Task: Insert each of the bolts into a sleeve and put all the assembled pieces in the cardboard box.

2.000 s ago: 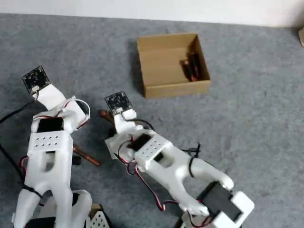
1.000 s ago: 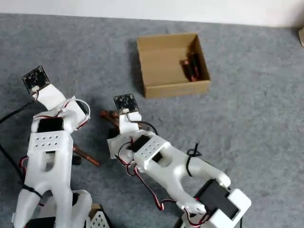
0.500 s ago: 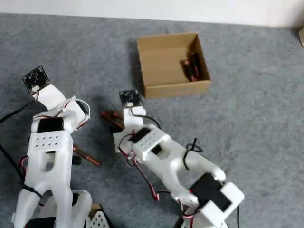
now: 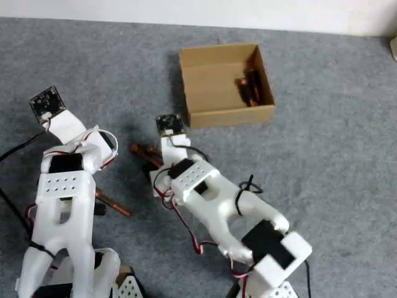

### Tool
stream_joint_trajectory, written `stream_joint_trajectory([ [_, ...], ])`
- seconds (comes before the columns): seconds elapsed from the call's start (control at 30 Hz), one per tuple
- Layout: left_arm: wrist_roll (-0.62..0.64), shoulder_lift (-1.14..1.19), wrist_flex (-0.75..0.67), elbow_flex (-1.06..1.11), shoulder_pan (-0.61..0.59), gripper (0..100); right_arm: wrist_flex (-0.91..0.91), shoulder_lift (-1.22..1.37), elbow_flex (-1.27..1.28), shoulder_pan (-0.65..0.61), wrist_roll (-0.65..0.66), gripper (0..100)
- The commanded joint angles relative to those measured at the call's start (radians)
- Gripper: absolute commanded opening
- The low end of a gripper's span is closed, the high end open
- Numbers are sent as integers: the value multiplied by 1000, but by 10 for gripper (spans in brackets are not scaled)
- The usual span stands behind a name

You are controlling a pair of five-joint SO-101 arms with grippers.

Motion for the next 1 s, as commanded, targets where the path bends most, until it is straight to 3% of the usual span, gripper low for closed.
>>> stream_joint_trajectory([
  [0.0, 2, -4, 3, -50, 4, 14, 2, 10, -19, -47, 44, 6],
  [0.13, 3, -4, 3, -48, 5, 14, 36, -30, -19, -48, 60, 5],
  [0.27, 3, 2, -9, -42, 19, 13, 39, -211, 15, -70, 170, 5],
  [0.47, 5, 8, -26, -41, 28, 11, 39, -578, 183, 33, 304, 5],
  [0.6, 2, 84, -34, -48, 127, 11, 68, -786, 249, 156, 463, 5],
  [0.77, 5, 294, -184, -68, 234, 14, 176, -967, 369, 294, 493, 5],
  [0.97, 6, 357, -219, -81, 390, 14, 170, -1133, 529, 363, 514, 5],
])
